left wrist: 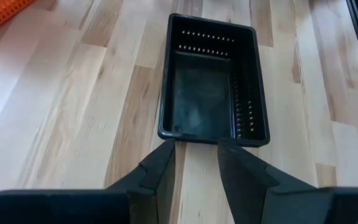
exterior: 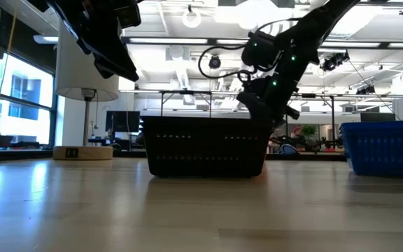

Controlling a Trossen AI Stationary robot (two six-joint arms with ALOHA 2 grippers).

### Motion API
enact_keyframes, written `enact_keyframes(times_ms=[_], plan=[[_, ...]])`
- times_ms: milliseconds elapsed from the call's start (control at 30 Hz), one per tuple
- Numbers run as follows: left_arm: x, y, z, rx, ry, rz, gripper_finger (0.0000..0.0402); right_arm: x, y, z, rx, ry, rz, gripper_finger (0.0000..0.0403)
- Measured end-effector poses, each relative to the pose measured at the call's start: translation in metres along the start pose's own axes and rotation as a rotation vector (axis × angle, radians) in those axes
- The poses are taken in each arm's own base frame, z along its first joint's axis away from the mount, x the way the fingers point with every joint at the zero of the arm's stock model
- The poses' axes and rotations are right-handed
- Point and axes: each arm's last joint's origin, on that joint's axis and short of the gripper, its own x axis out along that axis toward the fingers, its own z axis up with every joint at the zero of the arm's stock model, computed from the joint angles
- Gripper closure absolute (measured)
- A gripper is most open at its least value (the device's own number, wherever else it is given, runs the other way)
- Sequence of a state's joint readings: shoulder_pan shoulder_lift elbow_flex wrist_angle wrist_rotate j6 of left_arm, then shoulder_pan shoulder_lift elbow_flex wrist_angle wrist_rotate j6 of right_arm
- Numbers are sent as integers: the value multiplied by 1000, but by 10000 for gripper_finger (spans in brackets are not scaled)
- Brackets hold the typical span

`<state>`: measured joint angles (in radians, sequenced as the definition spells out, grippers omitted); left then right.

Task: Stack baskets by color
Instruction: Adjust the stacked orange bins, then move the stack of blue bins to the top right of the table

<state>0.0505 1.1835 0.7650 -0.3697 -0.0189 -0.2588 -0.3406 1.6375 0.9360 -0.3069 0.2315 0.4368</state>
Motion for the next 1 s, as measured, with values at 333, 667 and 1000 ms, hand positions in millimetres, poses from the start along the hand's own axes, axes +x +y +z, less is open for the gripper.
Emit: enact_keyframes(times_ms=[333,667,1000], plan=[[0,0,0,0,0,0,294,3,-17,4,40,-17,-118,274],[0,0,0,0,1,0,294,1,-18,4,5,-10,-123,274],[0,0,-1,0,8,2,294,-41,-6,-5,-28,-2,-81,274]])
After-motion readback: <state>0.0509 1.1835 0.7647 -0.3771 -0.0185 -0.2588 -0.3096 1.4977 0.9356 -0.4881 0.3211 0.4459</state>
